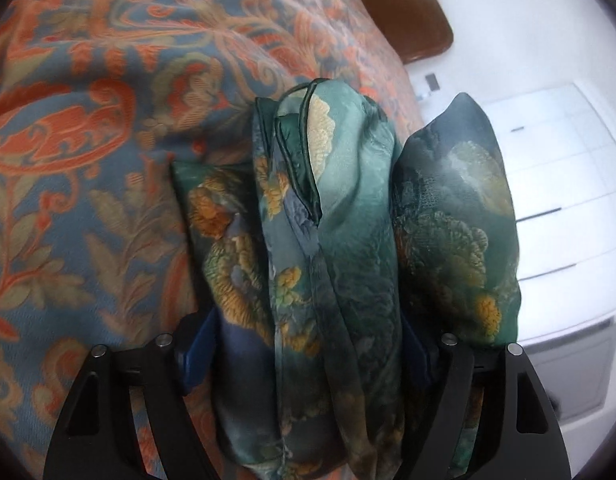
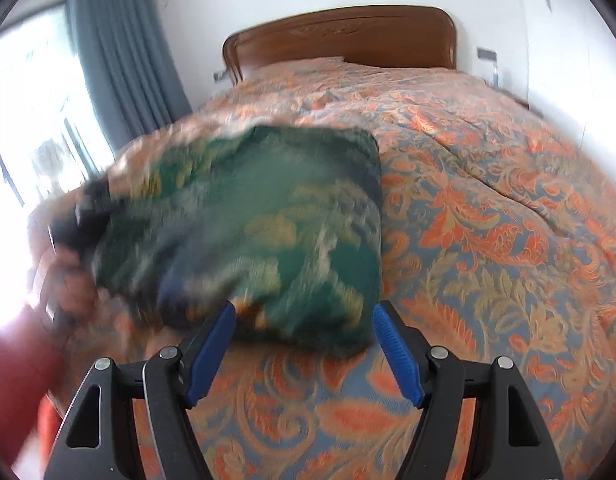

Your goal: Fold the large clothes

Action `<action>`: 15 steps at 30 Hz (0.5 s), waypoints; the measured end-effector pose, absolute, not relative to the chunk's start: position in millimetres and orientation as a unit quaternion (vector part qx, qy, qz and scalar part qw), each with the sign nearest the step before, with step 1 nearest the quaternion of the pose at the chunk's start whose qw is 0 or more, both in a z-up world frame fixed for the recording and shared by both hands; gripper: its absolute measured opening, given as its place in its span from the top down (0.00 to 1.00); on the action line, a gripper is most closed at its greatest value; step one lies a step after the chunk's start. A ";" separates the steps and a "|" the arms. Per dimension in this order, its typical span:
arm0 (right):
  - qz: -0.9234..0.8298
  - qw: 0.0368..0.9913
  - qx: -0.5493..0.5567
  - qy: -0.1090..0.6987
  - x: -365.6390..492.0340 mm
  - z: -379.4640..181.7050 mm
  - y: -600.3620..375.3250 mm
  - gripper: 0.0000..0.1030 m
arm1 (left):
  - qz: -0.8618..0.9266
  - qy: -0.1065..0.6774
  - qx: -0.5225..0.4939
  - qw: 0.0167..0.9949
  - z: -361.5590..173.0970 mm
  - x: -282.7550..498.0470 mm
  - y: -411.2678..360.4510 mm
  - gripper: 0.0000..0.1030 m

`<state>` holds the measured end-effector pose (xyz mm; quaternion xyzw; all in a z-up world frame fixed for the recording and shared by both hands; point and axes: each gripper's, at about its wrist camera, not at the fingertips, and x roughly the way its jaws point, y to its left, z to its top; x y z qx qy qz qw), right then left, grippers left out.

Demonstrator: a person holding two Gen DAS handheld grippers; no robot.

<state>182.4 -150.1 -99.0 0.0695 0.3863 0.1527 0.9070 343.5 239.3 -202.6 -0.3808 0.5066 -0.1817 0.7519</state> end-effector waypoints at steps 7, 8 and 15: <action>0.201 0.834 0.226 0.461 282.8 -128.0 -217.9 0.23 | -0.162 0.527 -0.324 0.769 -197.5 356.3 222.9 0.34; 0.218 0.813 0.245 0.481 300.1 -142.2 -222.5 0.23 | -0.160 0.528 -0.322 0.769 -196.6 357.3 221.6 0.34; 0.313 0.726 0.317 0.524 362.4 -200.9 -203.5 0.14 | -0.135 0.545 -0.307 0.769 -198.0 363.7 211.6 0.37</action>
